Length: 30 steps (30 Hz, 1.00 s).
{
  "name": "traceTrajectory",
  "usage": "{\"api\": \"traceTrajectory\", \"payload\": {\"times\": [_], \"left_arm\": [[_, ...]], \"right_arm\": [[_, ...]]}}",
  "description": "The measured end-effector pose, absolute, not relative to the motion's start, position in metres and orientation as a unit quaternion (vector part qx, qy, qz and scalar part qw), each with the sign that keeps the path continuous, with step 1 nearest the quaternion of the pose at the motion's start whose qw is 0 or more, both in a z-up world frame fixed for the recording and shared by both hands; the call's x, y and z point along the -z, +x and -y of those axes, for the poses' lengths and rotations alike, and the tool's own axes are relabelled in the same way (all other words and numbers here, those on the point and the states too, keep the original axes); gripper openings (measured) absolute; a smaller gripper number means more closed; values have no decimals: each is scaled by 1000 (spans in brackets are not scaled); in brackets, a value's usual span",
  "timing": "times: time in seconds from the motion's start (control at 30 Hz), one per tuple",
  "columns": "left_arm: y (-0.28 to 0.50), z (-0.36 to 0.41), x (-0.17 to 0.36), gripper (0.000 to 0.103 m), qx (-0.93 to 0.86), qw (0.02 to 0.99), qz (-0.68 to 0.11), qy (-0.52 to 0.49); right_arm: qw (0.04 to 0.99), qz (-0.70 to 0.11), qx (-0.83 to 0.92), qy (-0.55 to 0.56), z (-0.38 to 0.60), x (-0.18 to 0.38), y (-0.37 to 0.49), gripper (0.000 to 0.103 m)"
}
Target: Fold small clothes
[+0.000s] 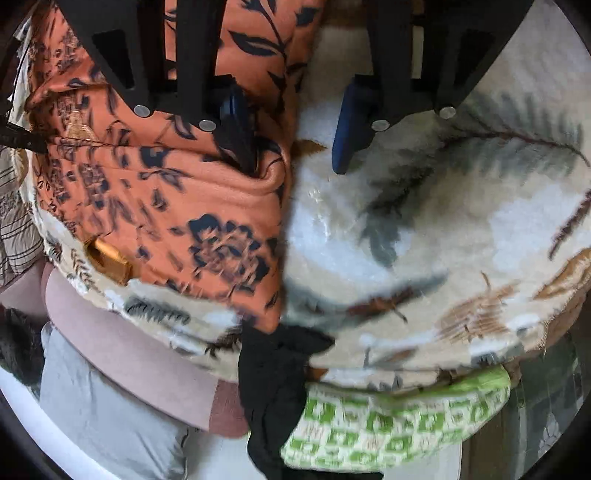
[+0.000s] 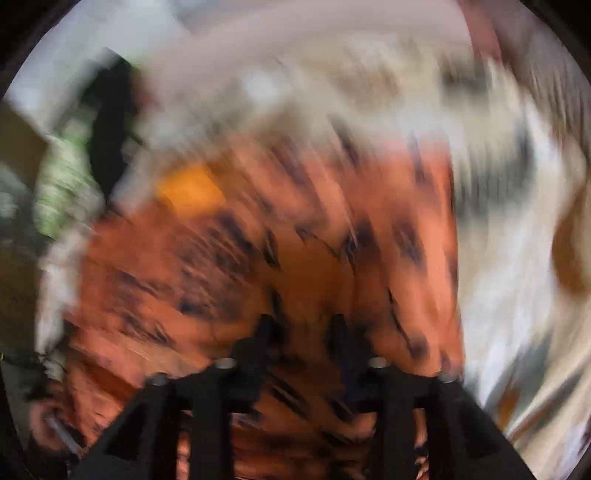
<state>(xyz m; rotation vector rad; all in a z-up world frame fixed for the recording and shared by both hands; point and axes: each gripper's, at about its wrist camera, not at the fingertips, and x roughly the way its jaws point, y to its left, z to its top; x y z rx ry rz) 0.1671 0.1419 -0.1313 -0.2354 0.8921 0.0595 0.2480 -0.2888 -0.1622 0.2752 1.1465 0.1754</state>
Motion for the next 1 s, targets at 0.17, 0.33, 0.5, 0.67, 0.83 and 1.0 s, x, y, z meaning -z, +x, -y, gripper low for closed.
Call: {"api": "traceTrajectory", "payload": {"times": [0.17,0.33,0.5,0.67,0.83,1.0], "left_arm": [[163,-127,85,68,-6,926,-370,-69],[194,-98,96,70,16,919,-393,-24],[215,-98,151,74,2,885,-464,-20],[218,-99,146,77,-3,883,-469,-16],[185,-108,115,77,5,902,-430,-21],[178,-112,153,86,-5,863,-505,-25]], "right_arm": [[853,-473,-98,199,306,119,244,77],[815,-482,-101,306,336,137,292,77],[795,-538,-121,251,308,166,322,7],[831,-545,-45,103,286,170,321,22],[859,-491,-32,140,295,141,293,66],[819,-499,-163,231,280,163,271,89]]}}
